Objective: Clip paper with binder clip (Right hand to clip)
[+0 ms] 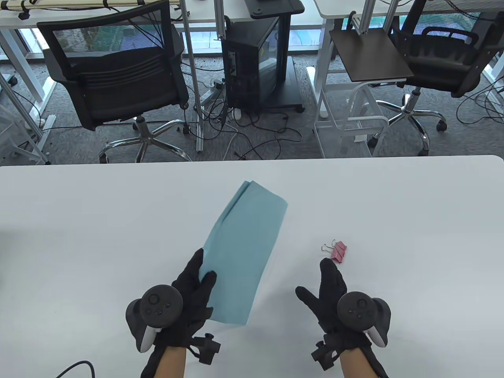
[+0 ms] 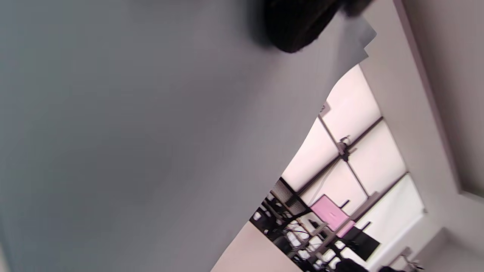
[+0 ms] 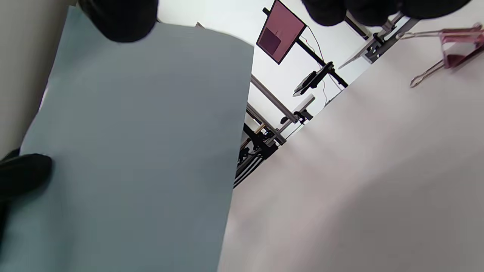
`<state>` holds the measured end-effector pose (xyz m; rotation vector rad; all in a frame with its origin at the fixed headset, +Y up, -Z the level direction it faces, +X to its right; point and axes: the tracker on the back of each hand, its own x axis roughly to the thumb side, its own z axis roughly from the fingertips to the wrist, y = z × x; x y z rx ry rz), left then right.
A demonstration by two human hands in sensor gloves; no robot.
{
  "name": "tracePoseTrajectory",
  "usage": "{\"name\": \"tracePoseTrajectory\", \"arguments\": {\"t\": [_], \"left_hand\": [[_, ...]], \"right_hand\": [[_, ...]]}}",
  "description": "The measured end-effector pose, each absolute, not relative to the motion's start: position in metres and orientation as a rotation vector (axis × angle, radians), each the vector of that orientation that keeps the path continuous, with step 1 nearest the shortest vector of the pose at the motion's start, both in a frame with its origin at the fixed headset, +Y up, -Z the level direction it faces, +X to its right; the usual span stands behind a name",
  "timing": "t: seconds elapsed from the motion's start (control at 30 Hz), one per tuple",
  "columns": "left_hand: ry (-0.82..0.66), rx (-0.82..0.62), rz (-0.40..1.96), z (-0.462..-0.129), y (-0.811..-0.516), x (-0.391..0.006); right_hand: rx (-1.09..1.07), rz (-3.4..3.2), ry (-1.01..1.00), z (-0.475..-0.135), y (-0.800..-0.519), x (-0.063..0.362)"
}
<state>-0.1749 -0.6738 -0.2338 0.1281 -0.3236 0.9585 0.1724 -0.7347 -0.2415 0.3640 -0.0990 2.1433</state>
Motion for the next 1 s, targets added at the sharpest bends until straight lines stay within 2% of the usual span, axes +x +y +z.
{"name": "tracePoseTrajectory", "arguments": {"t": [0.13,0.2,0.27,0.43,0.5,0.57,0.67,0.7,0.77,0.83,0.87,0.93,1.0], "left_hand": [[-0.559,-0.003,1.206,-0.237,-0.68,-0.164],[-0.591,-0.1,1.237,-0.241,-0.687,-0.163],[-0.555,-0.15,1.162,-0.242,-0.692,-0.167],[-0.43,-0.007,1.223,-0.241,-0.687,-0.183],[-0.443,0.038,1.122,-0.238,-0.682,-0.183],[-0.417,0.153,1.065,-0.232,-0.674,-0.18],[-0.381,0.293,1.014,-0.225,-0.666,-0.173],[-0.369,0.29,0.985,-0.226,-0.669,-0.171],[-0.293,0.184,0.922,-0.234,-0.692,-0.168],[-0.207,0.013,0.892,-0.242,-0.73,-0.165],[-0.209,-0.018,0.904,-0.244,-0.737,-0.164],[-0.206,-0.032,0.911,-0.245,-0.734,-0.162],[-0.247,0.076,0.915,-0.244,-0.717,-0.162]], "right_hand": [[0.511,1.744,-0.002,-0.244,-0.732,0.178],[0.553,1.56,0.021,-0.245,-0.733,0.178],[0.558,1.476,-0.029,-0.245,-0.729,0.181],[0.613,1.775,-0.244,-0.235,-0.705,0.183],[0.617,1.882,-0.395,-0.227,-0.693,0.179],[0.62,1.884,-0.523,-0.218,-0.679,0.176],[0.666,1.961,-0.589,-0.209,-0.663,0.171],[0.653,2.001,-0.582,-0.209,-0.664,0.171],[0.572,2.123,-0.484,-0.218,-0.68,0.17],[0.473,2.229,-0.307,-0.231,-0.715,0.17],[0.441,2.226,-0.227,-0.234,-0.73,0.169],[0.437,2.175,-0.243,-0.237,-0.73,0.168],[0.476,2.147,-0.364,-0.234,-0.714,0.169]]}}
